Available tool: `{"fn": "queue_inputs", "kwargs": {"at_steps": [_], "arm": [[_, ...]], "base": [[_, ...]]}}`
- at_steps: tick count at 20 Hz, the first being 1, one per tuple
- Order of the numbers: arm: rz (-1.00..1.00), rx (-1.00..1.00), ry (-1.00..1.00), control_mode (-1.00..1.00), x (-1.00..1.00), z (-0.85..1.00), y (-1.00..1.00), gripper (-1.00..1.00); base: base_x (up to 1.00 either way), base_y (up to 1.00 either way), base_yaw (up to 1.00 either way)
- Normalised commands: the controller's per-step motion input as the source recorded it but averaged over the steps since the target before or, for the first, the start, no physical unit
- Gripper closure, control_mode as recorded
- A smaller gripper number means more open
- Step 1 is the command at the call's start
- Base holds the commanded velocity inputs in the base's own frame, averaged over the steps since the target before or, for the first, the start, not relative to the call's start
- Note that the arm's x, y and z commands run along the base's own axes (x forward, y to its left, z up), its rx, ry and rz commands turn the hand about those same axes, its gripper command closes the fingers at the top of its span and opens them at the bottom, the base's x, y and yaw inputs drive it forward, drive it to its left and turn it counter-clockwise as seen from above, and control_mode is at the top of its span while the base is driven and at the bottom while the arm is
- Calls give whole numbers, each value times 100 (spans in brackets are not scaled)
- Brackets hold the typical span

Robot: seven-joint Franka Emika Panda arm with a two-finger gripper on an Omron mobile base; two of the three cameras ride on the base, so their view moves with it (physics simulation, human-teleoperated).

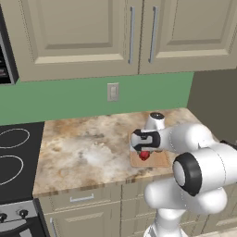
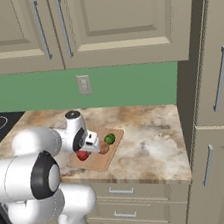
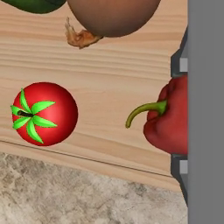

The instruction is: Place the avocado, onion, tomato, and bell pepper on the cutting board.

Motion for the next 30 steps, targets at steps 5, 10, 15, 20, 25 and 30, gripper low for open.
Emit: {"fn": "queue_inputs", "kwargs": {"at_steps": [5,10,15,20,25,30], "arm": [[0,0,0,-100,2,-16,-2,-100],[0,0,0,-100,0,-3,-14,-100],[0,0,0,-100,0,0,-8,-100],[0,0,-8,-100,-4,17,-1,-100],[0,0,-15,-100,0,48,0,-100],[0,0,-17,-100,-12,52,0,-100]], "base": [[0,0,0],[0,0,0],[0,0,0],[0,0,0],[0,0,0],[0,0,0]]}}
